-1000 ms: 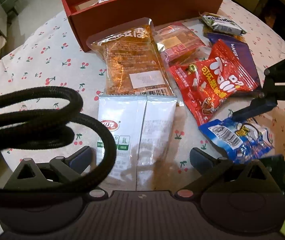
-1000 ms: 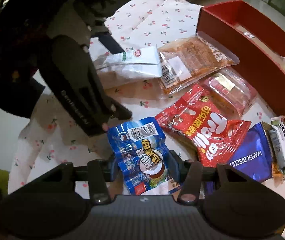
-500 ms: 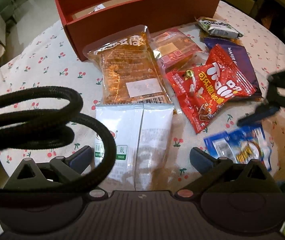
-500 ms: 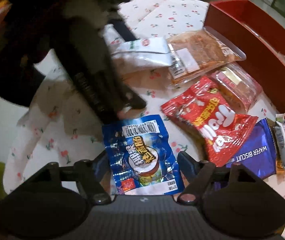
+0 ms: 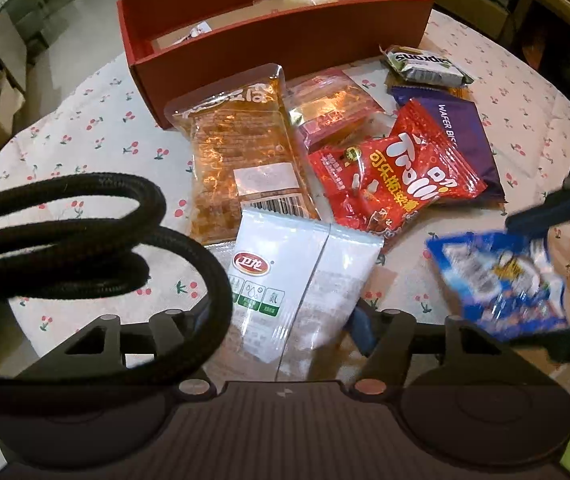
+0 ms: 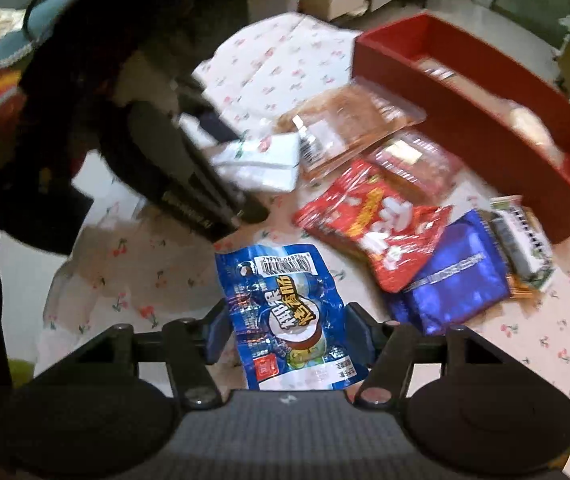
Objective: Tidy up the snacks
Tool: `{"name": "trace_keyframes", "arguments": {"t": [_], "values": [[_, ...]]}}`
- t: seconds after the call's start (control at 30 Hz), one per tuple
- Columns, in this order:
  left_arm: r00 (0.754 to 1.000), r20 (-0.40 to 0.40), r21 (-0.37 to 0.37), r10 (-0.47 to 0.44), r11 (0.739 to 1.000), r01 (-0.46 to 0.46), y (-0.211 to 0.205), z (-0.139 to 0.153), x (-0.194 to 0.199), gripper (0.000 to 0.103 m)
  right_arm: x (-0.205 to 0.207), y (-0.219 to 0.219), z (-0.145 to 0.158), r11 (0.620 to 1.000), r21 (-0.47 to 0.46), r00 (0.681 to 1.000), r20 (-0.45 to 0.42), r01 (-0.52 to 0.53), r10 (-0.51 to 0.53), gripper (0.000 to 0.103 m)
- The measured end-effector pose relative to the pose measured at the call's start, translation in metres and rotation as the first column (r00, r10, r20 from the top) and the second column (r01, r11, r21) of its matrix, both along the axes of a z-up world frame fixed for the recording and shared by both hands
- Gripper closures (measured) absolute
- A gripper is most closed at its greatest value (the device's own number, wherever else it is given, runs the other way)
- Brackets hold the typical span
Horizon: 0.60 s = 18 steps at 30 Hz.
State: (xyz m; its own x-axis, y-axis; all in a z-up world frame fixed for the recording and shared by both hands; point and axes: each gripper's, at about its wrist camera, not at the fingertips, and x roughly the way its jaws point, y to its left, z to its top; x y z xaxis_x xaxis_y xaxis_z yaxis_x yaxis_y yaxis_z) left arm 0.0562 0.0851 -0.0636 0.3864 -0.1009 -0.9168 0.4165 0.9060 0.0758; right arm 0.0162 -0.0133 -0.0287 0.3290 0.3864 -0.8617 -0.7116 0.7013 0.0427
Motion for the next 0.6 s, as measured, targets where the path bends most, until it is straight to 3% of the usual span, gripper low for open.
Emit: {"name": "trace_keyframes", "arguments": {"t": [0.27, 0.6], "values": [[0.997, 0.045, -0.052, 0.059, 0.997, -0.057, 0.002, 0.017, -0.002, 0.039, 0.013, -0.020, 0.020, 0.994, 0.044, 0.991, 0.083, 0.102, -0.105, 0.029], [0.983, 0.120, -0.184, 0.140, 0.976, -0.117, 0.003, 0.051, 0.009, 0.047, 0.033, -0.028, 0.039, 0.978, 0.074, 0.964, 0.173, 0.193, -0.204, 0.029]]}}
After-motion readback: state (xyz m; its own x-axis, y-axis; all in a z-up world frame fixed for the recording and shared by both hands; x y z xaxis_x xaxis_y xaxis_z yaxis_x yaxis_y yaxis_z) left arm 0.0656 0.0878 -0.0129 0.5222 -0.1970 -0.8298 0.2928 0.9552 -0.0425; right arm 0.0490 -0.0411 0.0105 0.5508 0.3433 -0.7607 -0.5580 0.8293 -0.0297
